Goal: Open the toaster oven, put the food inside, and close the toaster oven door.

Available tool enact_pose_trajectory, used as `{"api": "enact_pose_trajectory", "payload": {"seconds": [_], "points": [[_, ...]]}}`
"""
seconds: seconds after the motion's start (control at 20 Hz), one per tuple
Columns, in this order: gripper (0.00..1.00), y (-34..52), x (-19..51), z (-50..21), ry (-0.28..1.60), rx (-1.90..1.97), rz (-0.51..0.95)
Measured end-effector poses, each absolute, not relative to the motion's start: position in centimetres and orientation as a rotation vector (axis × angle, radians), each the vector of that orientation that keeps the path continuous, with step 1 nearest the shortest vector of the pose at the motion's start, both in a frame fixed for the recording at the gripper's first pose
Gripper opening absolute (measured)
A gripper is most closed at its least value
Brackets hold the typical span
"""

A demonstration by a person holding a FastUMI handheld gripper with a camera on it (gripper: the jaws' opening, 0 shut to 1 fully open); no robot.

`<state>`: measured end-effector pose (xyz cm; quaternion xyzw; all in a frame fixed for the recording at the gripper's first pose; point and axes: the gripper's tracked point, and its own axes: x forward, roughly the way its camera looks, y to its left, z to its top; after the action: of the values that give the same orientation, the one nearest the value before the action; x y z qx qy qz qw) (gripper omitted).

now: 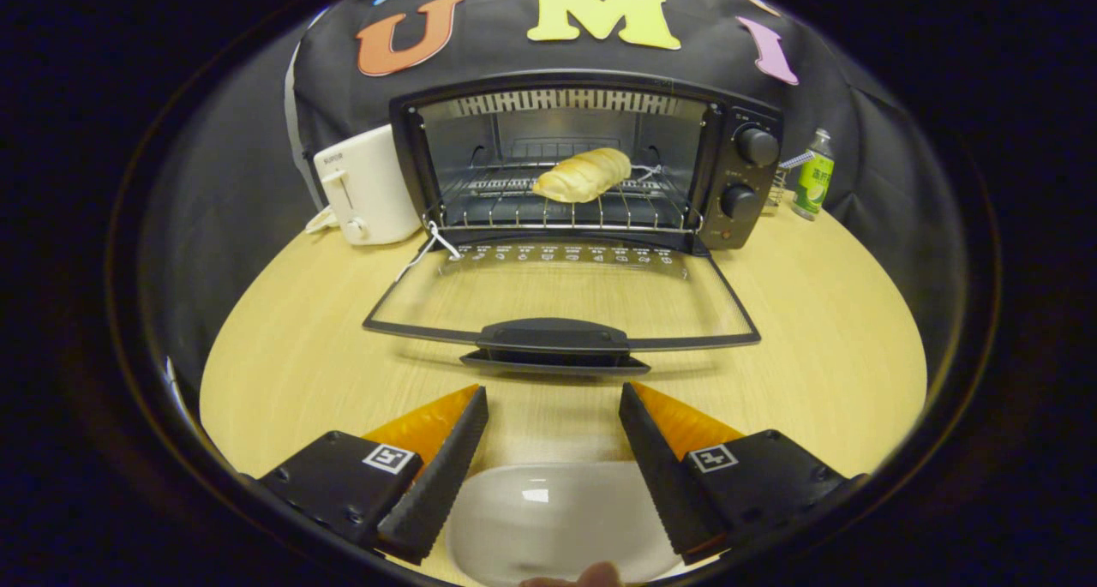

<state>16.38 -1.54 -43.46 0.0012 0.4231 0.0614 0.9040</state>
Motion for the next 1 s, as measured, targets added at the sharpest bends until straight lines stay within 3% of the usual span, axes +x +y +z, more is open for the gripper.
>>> {"api": "enact_pose_trajectory", "payload": {"seconds": [0.5, 1.0], "points": [[1.00, -1.5, 17.0, -42.9, 0.872, -0.014, 0.075], [1.00, -1.8, 21.3, -34.2, 0.566, 0.066, 0.035]]}}
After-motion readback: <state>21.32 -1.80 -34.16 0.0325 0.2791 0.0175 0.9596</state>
